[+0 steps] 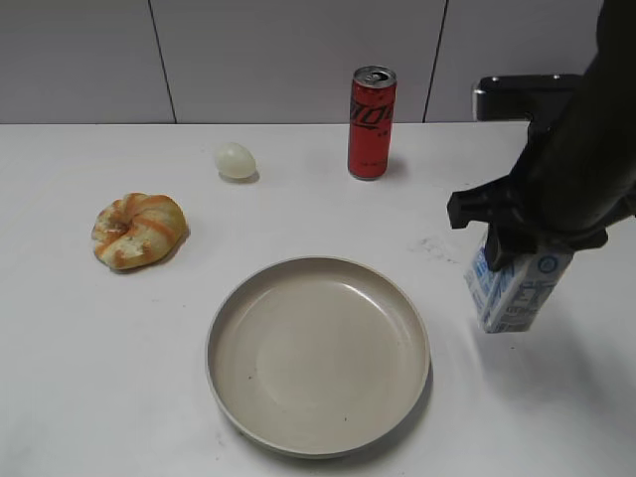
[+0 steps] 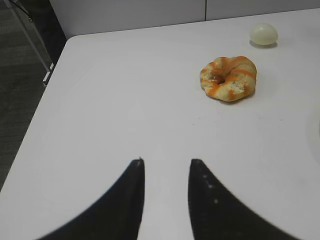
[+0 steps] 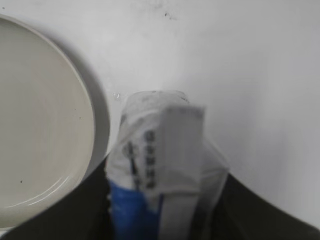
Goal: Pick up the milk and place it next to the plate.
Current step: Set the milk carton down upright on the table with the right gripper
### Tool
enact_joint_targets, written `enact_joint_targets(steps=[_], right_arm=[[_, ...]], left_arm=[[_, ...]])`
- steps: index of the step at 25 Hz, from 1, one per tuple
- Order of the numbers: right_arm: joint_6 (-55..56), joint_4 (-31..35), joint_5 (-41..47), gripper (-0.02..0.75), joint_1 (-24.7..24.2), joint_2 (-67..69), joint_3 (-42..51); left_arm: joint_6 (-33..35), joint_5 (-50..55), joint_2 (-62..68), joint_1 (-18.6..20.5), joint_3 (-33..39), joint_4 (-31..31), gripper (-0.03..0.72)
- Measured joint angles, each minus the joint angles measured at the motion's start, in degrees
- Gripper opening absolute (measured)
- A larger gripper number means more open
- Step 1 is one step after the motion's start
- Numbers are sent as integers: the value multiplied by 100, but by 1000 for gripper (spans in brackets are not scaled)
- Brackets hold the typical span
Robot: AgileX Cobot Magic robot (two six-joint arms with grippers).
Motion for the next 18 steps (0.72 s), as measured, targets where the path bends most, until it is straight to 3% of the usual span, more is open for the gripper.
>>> enact_joint_targets(steps=[7, 18], right_arm=[[150, 376, -771, 276, 63, 229, 398], [162, 465, -1151, 276, 117, 957, 415]], left_arm=[[0, 0, -4, 0, 0, 2, 231], [0, 0, -4, 0, 0, 2, 232]])
